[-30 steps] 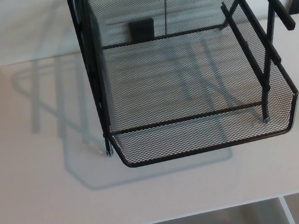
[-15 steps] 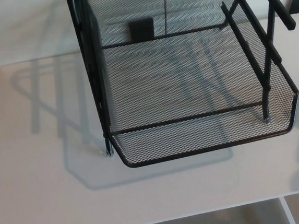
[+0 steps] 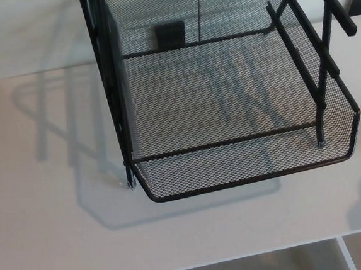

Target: The robot walks towards a desk on which a file tray is kept in the middle and a cube is kept to its right. The robot lifts the cube using its right hand and places it on the file tray.

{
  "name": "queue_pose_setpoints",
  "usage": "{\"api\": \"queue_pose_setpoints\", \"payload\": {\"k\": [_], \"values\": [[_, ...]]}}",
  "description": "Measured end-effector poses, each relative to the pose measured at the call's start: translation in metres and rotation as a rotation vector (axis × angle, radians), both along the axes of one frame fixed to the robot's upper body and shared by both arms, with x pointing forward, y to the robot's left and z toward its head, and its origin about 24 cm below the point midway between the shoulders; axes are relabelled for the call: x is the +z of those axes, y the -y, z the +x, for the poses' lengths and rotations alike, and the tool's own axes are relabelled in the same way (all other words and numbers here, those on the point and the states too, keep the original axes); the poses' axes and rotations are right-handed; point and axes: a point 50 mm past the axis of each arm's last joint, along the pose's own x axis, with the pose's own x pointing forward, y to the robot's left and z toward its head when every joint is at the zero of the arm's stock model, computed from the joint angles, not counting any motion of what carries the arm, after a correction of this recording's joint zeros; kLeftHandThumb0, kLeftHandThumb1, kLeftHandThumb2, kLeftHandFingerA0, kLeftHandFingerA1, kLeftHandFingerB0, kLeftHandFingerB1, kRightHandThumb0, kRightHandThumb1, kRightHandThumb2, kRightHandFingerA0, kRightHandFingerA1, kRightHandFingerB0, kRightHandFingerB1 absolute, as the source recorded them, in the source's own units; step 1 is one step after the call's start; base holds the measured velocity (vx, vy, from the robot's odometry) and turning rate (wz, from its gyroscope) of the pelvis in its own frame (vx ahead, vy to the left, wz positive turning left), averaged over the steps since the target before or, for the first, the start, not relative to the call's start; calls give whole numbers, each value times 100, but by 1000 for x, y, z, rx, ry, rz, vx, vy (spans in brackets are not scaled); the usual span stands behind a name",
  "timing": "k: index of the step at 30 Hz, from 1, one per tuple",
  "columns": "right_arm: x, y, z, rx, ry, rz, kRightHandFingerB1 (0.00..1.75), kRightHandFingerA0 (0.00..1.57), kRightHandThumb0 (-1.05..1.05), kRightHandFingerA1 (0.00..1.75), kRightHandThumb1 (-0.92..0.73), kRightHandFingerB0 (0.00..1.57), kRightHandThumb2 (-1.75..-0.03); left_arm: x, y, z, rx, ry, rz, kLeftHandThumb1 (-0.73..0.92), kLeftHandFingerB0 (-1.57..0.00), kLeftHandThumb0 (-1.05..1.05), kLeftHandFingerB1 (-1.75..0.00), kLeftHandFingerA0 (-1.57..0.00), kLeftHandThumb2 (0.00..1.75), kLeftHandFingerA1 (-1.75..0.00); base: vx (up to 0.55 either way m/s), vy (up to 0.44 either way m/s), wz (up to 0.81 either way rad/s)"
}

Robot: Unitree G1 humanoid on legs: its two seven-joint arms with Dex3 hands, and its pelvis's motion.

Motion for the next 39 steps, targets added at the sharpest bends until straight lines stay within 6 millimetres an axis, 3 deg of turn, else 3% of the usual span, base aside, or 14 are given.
{"api": "queue_pose_setpoints", "payload": {"k": [3,5,6,14,15,17,20,21,26,27,30,35,36,39], "values": [[3,1,0,-4,10,-12,13,0,-79,14,-49,3,-84,0,0,1,-1,4,0,81,-31,-91,-68,-22,65,-78,0,0,0],[5,2,1,-9,19,-12,13,0,-78,17,-49,0,-85,0,0,1,-4,1,4,61,-28,-94,-67,-23,98,-72,0,0,0],[6,3,1,-9,17,-16,15,0,-77,19,-49,1,-85,0,0,0,-6,-3,7,81,-28,-90,-68,-20,64,-78,0,0,0],[-7,7,-10,11,-47,-69,18,2,-77,25,-51,1,-88,-2,-2,-21,5,-40,9,84,-27,-92,-68,-19,64,-78,0,0,0],[-10,8,-12,10,-63,-75,19,1,-74,23,-48,3,-85,-2,-2,-24,6,-47,9,63,-27,-93,-66,-22,99,-72,0,0,0],[-15,8,-16,7,-74,-68,19,2,-75,29,-50,1,-87,-2,-2,-25,6,-44,7,61,-27,-95,-66,-22,99,-72,0,0,0],[-19,7,-16,12,-82,-71,19,2,-76,37,-51,0,-89,-2,-2,-25,3,-40,7,82,-31,-94,-71,-18,63,-80,0,0,0],[-19,6,-16,16,-85,-75,18,3,-77,35,-51,1,-89,-2,-2,-25,5,-40,6,61,-29,-95,-68,-24,96,-74,0,0,0],[-26,-1,-12,27,-92,-73,17,1,-78,26,-51,0,-89,-1,-2,-24,1,-38,8,62,-28,-94,-67,-22,99,-72,0,0,0],[-26,-3,-10,30,-87,-69,18,0,-74,26,-47,2,-84,-1,-2,-25,-2,-40,9,82,-31,-93,-70,-21,64,-79,0,0,0],[-24,-8,-3,21,-47,-26,19,1,-75,26,-48,0,-87,-2,-1,-25,-4,-39,7,80,-32,-92,-70,-21,63,-79,0,0,0],[-17,-8,5,3,-10,-13,17,1,-74,26,-47,0,-85,-2,-1,-24,1,-32,6,83,-28,-91,-68,-19,64,-78,0,0,0],[-14,-7,7,-6,1,-15,15,0,-74,20,-46,1,-82,-2,-1,-25,1,-33,6,62,-27,-93,-67,-22,98,-72,0,0,0],[-8,0,8,-43,41,-16,14,0,-73,16,-45,4,-79,-2,-1,-25,0,-34,6,83,-29,-91,-68,-20,64,-77,0,0,0]]}}
